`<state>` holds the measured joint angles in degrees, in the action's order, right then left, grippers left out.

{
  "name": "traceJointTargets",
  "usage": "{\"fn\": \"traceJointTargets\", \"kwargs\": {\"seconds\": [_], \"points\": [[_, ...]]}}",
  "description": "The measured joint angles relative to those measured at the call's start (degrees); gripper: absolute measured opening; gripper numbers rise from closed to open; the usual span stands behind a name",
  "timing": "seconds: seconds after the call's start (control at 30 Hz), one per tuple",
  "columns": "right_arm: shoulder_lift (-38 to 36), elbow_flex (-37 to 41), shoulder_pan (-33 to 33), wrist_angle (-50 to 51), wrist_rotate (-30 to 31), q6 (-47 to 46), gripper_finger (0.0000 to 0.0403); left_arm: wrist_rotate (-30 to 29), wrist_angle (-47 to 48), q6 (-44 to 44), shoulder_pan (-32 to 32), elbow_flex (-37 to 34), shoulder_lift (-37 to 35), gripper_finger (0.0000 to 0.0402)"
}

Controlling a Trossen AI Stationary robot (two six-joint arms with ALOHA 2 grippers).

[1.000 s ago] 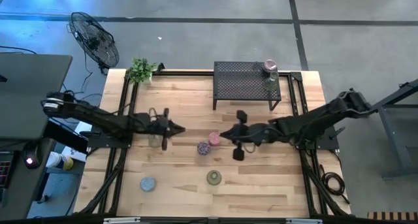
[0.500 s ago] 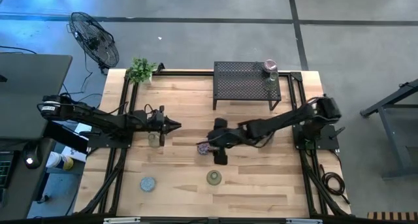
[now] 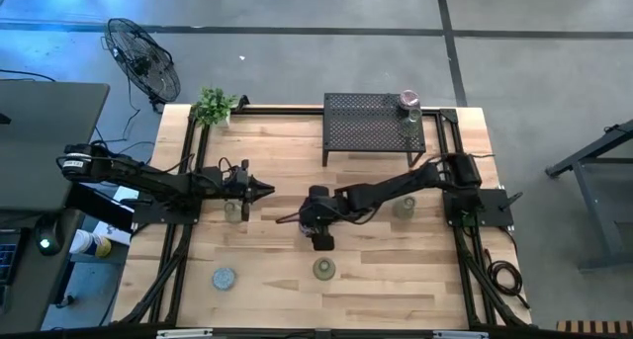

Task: Pick & Place candle stick holders
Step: Put the black scented candle on the shelf

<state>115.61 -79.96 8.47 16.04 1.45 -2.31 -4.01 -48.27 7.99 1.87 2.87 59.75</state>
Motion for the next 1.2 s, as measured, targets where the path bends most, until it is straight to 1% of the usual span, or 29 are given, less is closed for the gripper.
{"fn": "traceJointTargets", "kwargs": {"seconds": [0.07,0.2,0.33,0.43,0.53,0.77,0.87,1.03,1.2], "points": [[0.3,-0.1,-0.5,-1.0,-1.7,0.3,0.0352,0.0,0.0,0.0,0.0,0.0,0.0,0.0034],[1.6,-0.1,-1.1,-1.0,-1.4,1.0,0.0351,0.0,0.0,0.0,0.0,0.0,0.0,0.0034],[3.4,-0.1,-1.6,-2.3,-4.2,1.3,0.0351,0.0,0.2,0.0,0.0,0.0,0.0,0.0034],[4.1,-0.1,-1.8,-1.7,-4.5,2.3,0.0348,0.0,0.2,0.0,0.0,0.0,0.0,0.0034],[4.2,-0.1,-1.8,-1.9,-4.4,2.7,0.0336,-0.1,0.2,0.0,0.0,0.0,0.0,0.0034],[4.2,-0.1,-2.1,-2.0,-4.9,2.6,0.0286,-0.2,0.4,0.0,0.0,0.0,0.0,0.0034],[3.8,0.0,-2.1,-1.8,-4.9,2.4,0.0280,-0.2,0.4,0.0,0.0,0.0,0.0,0.0034],[-0.5,0.0,-2.1,-0.8,-5.0,0.8,0.0285,-0.2,0.4,0.0,0.0,0.0,0.0,0.0034],[-8.8,0.0,-2.1,3.9,-4.4,-2.8,0.0286,-0.2,0.4,0.0,0.0,0.0,0.0,0.0034]]}}
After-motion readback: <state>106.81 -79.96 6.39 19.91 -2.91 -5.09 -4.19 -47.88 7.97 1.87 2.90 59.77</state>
